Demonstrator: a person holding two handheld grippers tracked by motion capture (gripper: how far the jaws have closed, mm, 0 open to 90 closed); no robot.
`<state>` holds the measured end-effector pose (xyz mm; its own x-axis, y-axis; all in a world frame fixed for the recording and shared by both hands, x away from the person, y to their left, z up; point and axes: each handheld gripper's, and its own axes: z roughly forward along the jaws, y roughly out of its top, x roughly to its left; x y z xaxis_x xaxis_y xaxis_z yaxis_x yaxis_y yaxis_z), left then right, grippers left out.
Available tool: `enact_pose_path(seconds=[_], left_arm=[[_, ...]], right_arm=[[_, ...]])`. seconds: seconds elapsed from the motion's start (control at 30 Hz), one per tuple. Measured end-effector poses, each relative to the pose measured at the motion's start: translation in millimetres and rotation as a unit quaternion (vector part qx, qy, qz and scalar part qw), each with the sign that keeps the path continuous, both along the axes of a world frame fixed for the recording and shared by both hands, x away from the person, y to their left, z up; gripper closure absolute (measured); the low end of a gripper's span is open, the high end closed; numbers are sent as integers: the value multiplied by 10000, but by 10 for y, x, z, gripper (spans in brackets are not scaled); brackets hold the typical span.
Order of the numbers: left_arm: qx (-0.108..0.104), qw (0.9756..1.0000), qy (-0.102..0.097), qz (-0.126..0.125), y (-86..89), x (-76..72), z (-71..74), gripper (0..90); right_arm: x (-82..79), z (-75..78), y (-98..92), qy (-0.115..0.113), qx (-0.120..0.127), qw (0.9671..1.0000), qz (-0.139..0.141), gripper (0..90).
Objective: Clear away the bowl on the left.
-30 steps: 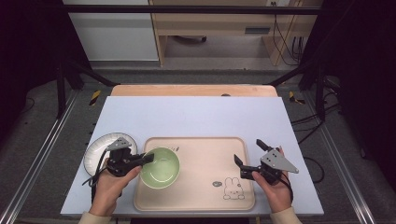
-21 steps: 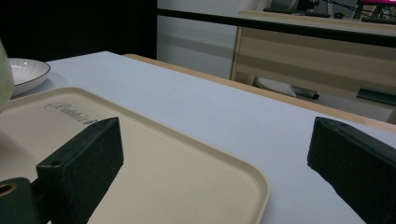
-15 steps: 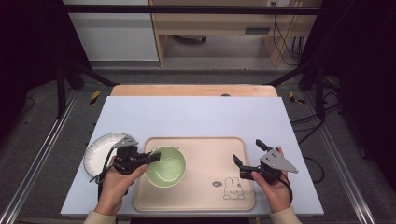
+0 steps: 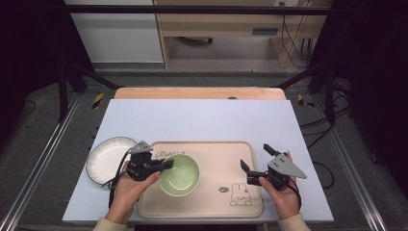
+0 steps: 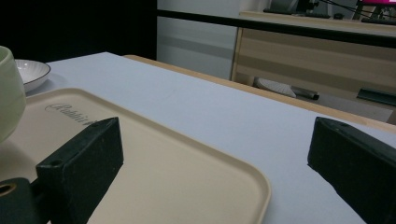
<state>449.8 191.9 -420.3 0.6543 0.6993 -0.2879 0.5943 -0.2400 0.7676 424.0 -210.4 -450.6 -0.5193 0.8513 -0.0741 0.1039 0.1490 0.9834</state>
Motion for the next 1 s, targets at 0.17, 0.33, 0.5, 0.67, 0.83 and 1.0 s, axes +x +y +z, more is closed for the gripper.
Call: enact_pose_path(seconds=[0.17,0.33,0.5,0.67,0.83,1.0], left_arm=[[72,9999,55,-124,-135,42,-15,814],[117,9996,111,-238,-265,99,-7,814],[160,9993,177,-290,-377,165,-14,814],[161,9989,251,-360,-475,206,-46,814],[246,9986,306,-358,-524,243,-93,814],[295,9985,345,-298,-516,269,-119,814]], right_arm=[[-4,10,-34,-25,47,10000,-40,35],[-5,9,-46,-9,137,9999,-42,36],[-15,17,-63,-22,146,9999,-45,36],[-11,15,-95,-3,215,9997,-99,37],[-17,21,-125,-9,273,9995,-149,32],[-17,19,-136,-5,308,9994,-145,33]])
